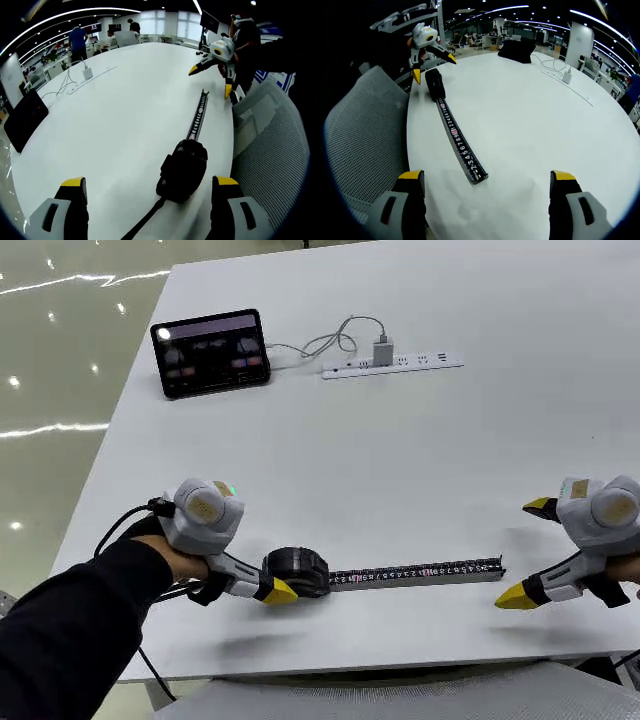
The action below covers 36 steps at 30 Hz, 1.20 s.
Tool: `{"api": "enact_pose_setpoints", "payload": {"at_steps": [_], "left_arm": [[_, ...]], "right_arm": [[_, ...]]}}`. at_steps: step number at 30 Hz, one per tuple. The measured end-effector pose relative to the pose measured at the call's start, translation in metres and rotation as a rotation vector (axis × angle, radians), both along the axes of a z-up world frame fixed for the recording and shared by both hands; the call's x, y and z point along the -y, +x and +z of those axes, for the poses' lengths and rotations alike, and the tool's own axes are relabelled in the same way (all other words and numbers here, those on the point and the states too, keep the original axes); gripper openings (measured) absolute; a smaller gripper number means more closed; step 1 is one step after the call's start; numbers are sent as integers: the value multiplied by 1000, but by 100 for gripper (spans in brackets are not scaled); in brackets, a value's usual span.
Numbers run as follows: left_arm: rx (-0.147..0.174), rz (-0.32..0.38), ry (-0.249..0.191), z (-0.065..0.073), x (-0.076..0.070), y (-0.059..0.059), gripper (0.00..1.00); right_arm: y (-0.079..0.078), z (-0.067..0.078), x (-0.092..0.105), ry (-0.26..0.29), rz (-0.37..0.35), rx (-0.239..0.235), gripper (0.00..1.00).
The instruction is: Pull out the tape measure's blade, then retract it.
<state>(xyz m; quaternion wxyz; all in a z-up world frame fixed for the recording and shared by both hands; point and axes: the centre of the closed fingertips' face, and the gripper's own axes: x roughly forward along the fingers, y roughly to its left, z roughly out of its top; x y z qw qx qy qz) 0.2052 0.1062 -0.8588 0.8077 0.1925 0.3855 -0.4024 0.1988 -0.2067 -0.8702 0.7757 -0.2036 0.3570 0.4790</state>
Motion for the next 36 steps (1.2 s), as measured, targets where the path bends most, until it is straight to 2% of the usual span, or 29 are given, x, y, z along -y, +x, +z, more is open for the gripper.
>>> {"api": "enact_pose_setpoints", "payload": {"at_steps": [2, 5, 6, 7, 9, 10, 11, 12, 15, 16, 18, 20, 23, 25, 27, 31, 36], "left_arm": [[3, 25, -19, 2, -4, -3, 100], [26, 67, -36, 7, -10, -3, 100], [49, 82, -55, 10, -12, -1, 100], [51, 93, -79, 13, -11, -1, 100], [36, 125, -107, 15, -14, -4, 100], [47, 134, -120, 14, -16, -2, 100], [78, 157, -133, 18, -18, 0, 100], [87, 172, -133, 19, -20, 0, 100], [91, 241, -155, 18, -28, -3, 99], [96, 253, -164, 17, -30, -6, 99], [112, 275, -157, 17, -34, -11, 99], [125, 288, -167, 18, -37, -14, 98], [132, 346, -196, 24, -43, -19, 99], [136, 349, -206, 25, -44, -23, 100], [152, 360, -207, 26, -50, -26, 100], [151, 400, -212, 25, -61, -36, 100], [152, 392, -191, 32, -65, -49, 100]], "right_arm": [[-2, 2, 0, 8, -14, 3, 100], [-6, 3, 1, 14, -31, 3, 100], [-7, 4, 1, 20, -34, 9, 100], [-8, 5, 2, 22, -39, 10, 100], [-7, 8, 3, 32, -52, 36, 100], [-8, 10, 3, 36, -56, 44, 100], [-8, 14, 4, 47, -56, 69, 100], [-8, 18, 3, 65, -61, 84, 100], [-8, 25, 7, 82, -96, 120, 100], [-9, 29, 7, 113, -120, 126, 100], [-14, 31, 10, 141, -168, 92, 100], [-14, 34, 15, 149, -195, 99, 100], [-22, 37, 24, 149, -220, 100, 100], [-27, 38, 30, 152, -256, 89, 100], [-33, 37, 38, 137, -266, 101, 100], [-49, 36, 50, 130, -282, 94, 100], [-66, 39, 61, 124, -305, 96, 100]]}}
